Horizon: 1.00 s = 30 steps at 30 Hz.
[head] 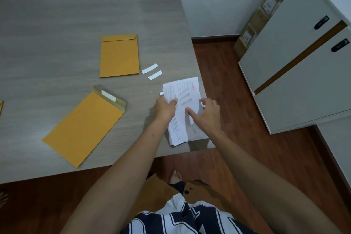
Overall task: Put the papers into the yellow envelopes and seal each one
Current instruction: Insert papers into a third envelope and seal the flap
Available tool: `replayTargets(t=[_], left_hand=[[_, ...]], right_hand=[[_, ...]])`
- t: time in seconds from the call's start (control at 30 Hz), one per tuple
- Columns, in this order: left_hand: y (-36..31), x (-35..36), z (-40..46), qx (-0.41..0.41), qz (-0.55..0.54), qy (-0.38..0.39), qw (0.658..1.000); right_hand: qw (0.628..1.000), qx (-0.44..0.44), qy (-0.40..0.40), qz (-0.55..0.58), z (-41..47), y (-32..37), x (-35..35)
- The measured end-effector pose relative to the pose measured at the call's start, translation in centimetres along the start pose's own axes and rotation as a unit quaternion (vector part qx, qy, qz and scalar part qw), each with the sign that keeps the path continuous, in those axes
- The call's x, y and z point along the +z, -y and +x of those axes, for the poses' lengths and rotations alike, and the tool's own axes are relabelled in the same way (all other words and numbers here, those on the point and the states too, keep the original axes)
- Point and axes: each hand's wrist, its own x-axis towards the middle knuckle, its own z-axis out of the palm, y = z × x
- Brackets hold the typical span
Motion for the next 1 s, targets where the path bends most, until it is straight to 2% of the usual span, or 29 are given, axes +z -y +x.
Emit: replayTargets(t=[0.13, 0.27, 0.33, 0.4, 0.47, 0.53, 0.6, 0.7, 0.73, 0.87, 0.93, 1.0], left_hand=[[-0.2, -3.8, 1.0, -0.036, -0.134, -0.025, 0.990], [0.6, -9.2, 2.9, -0.087, -0.290, -0.042, 0.952], [1.1, -11.6, 3.6, -0.094, -0.346, -0.047, 0.932], [1.4, -13.8, 4.0, -0.089, -0.386, -0.049, 0.917], [2.0, -16.0, 4.3, -0.079, -0.419, -0.041, 0.904], [2.6, -17.8, 4.4, -0.068, -0.438, -0.034, 0.896], [3.4, -20.1, 4.6, -0.057, -0.443, -0.039, 0.894], [4.7, -24.3, 5.3, -0.035, -0.430, -0.058, 0.900], [5.0, -25.9, 5.5, -0.024, -0.402, -0.065, 0.913], [5.3, -31.1, 6.4, 0.024, -0.145, -0.048, 0.988], [5.1, -32.3, 6.8, 0.043, -0.054, -0.024, 0.997], [4.8, -33.0, 7.3, 0.055, -0.018, -0.018, 0.998]], right_hand=[[0.992, 0.029, -0.013, 0.123, -0.4, 3.0, -0.1], [0.961, 0.099, 0.013, 0.258, -0.8, 7.2, 1.1], [0.925, 0.151, 0.056, 0.345, -1.1, 9.2, 2.2], [0.863, 0.199, 0.116, 0.450, -1.4, 11.0, 3.5], [0.802, 0.210, 0.185, 0.528, -2.0, 13.0, 5.1], [0.778, 0.205, 0.220, 0.552, -2.6, 14.9, 6.4], [0.782, 0.194, 0.225, 0.548, -3.1, 16.9, 7.9], [0.816, 0.155, 0.216, 0.512, -3.3, 19.3, 9.2], [0.830, 0.144, 0.212, 0.495, -3.3, 19.9, 9.5], [0.872, 0.088, 0.178, 0.447, -3.2, 21.6, 10.2], [0.887, 0.058, 0.178, 0.422, -3.3, 22.1, 10.3], [0.894, 0.032, 0.186, 0.405, -3.5, 22.6, 10.5]])
